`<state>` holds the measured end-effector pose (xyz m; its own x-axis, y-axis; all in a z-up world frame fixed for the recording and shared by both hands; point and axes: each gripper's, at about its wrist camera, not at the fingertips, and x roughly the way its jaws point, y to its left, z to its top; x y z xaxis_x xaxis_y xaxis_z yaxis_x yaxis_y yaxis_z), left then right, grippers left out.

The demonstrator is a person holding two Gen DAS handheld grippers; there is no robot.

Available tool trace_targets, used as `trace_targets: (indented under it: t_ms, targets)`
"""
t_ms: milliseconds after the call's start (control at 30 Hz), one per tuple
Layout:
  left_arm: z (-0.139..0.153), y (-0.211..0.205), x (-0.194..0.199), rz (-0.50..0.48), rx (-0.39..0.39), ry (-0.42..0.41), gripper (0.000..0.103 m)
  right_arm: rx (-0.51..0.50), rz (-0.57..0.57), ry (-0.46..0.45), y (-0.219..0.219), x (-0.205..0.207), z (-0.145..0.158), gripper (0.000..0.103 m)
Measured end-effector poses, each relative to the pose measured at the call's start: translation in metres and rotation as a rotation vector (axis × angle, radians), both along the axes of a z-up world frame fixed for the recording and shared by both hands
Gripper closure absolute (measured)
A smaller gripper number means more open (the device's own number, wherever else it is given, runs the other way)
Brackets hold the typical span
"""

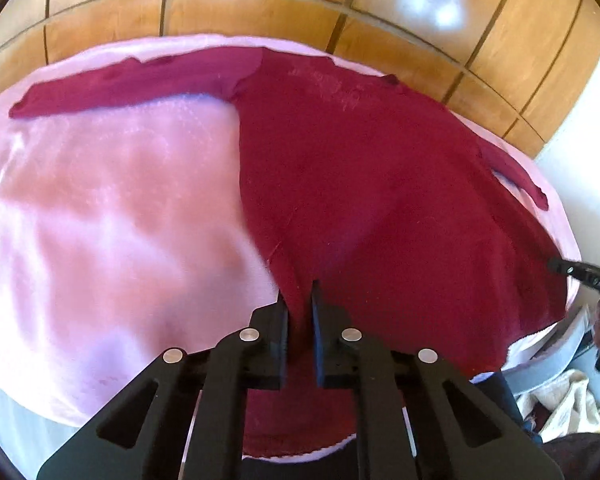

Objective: Fold small clothes

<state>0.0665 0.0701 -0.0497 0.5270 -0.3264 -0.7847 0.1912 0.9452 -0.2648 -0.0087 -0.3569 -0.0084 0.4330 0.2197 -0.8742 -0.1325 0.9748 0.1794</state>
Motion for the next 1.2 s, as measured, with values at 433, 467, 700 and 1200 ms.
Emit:
trace_targets:
  t_ms: [433,467,700,1200]
  targets:
    - [0.019,0.015,-0.015,0.015,0.044,-0.012,0.078,0.047,-0.020,0.124,-0.010,-0.008,-0.038,0.080]
    - [0.027,0.016,-0.014,0.034,0.033,-0.039,0.069,0.060,-0.034,0.101,-0.014,-0.013,-0.032,0.065]
    - [0.051,-0.018,0.021,0.046,-0.003,-0.153,0.043,0.224,-0.363,-0.061,-0.103,0.015,-0.011,0.055]
    - [-0.008,-0.104,0.067,-0.116,0.103,-0.010,0.027,0.503,-1.116,-0.219,-0.321,0.101,-0.059,0.060]
